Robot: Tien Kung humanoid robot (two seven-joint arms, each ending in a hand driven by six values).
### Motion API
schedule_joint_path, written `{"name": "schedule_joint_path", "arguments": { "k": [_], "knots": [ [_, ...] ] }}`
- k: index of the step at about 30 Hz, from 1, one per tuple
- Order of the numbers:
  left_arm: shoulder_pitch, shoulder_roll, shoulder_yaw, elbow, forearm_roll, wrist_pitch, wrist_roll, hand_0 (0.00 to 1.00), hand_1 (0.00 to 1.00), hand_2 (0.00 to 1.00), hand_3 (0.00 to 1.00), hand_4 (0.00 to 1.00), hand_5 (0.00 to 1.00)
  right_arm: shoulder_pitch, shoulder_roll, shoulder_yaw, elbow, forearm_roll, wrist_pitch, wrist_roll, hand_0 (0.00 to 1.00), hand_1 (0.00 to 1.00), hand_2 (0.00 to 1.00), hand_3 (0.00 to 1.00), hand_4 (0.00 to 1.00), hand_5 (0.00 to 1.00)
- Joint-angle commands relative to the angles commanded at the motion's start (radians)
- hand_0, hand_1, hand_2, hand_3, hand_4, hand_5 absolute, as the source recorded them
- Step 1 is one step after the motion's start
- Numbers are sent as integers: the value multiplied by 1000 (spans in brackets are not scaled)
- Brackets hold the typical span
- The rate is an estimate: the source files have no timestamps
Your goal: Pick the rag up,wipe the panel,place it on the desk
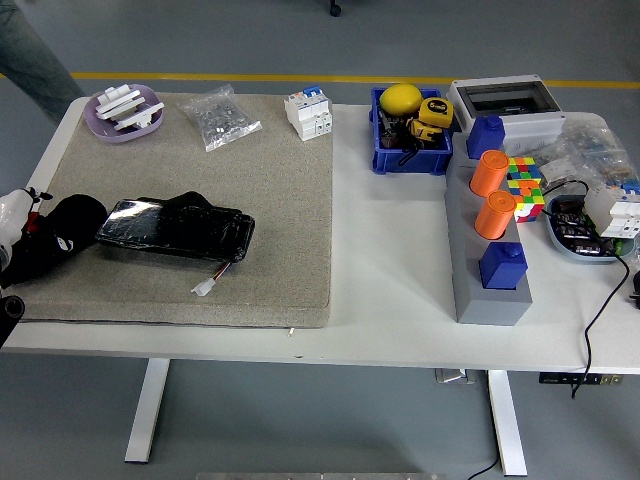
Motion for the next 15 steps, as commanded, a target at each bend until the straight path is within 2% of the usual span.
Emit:
{"name": "schedule_joint_path", "arguments": {
  "k": [5,6,9,15],
  "knots": [
    [18,10,-20,-33,-9,-18,8,797,893,931,860,998,247,-2,-1,-1,0,1,0,0,743,574,671,657,998,628],
    [22,11,-24,-39,-9,-20,8,801,895,934,862,998,276,-2,-1,-2,-1,1,1,0,743,573,671,655,998,627],
    [42,15,-56,-66,-35,-17,-10,801,895,934,862,998,276,-3,-3,-6,-1,2,1,0,743,573,671,655,998,627],
    [76,13,-128,-106,-124,24,-103,786,877,907,853,994,262,-12,-6,-16,-3,5,6,-2,743,573,671,655,998,626]
  ]
}}
